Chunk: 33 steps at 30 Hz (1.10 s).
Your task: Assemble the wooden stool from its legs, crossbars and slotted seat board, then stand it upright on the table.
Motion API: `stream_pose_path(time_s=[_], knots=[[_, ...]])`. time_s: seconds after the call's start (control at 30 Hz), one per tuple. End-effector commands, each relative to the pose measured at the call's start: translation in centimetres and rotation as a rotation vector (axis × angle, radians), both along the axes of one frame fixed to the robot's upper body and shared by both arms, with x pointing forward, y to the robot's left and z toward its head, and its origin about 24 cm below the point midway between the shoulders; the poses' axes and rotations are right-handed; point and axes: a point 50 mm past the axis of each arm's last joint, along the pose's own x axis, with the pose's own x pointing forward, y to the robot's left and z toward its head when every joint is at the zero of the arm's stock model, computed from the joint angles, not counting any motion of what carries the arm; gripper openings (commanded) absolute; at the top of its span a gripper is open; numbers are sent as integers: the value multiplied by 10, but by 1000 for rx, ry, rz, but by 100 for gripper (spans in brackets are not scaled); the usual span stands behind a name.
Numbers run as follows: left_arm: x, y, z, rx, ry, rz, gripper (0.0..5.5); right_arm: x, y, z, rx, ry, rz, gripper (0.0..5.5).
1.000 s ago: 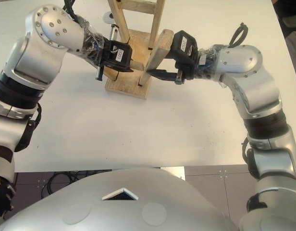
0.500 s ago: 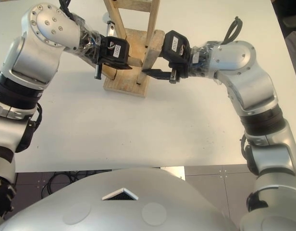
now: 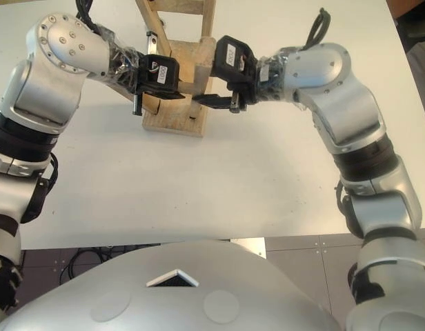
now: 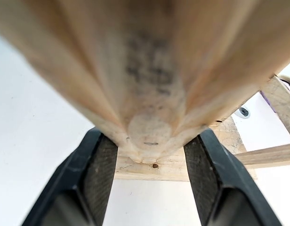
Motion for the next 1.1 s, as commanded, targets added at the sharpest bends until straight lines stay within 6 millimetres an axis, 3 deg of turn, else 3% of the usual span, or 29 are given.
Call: stream_pose_path(time_s=[0.03, 0.3, 0.37, 0.43, 0.6, 0.77, 0.9, 0.97, 1.1], knots=[[-17, -11, -35, 13, 141, -54, 52, 3, -2, -64, -285, 314, -118, 201], [-18, -15, -36, -18, 142, -27, 55, 2, -4, -94, -373, 497, -110, 201], [-13, -12, -25, -48, 118, -3, 97, 3, -6, -94, -352, 517, -126, 201], [-9, -8, -5, -81, 83, -1, 126, 4, -9, -97, -346, 533, -137, 201], [0, 22, 76, -146, -142, 41, 212, -2, -12, -103, -332, 560, -149, 201], [-12, 53, 140, -216, -288, 61, 215, -9, -19, -124, -338, 638, -188, 201], [-12, 71, 189, -440, -410, 152, 215, -24, -29, -150, -363, 727, -219, 201], [5, 83, 199, -559, -440, 292, 215, -29, -34, -163, -364, 769, -254, 201], [44, 114, 183, -758, -396, 581, 215, -37, -39, -171, -358, 794, -264, 201]])
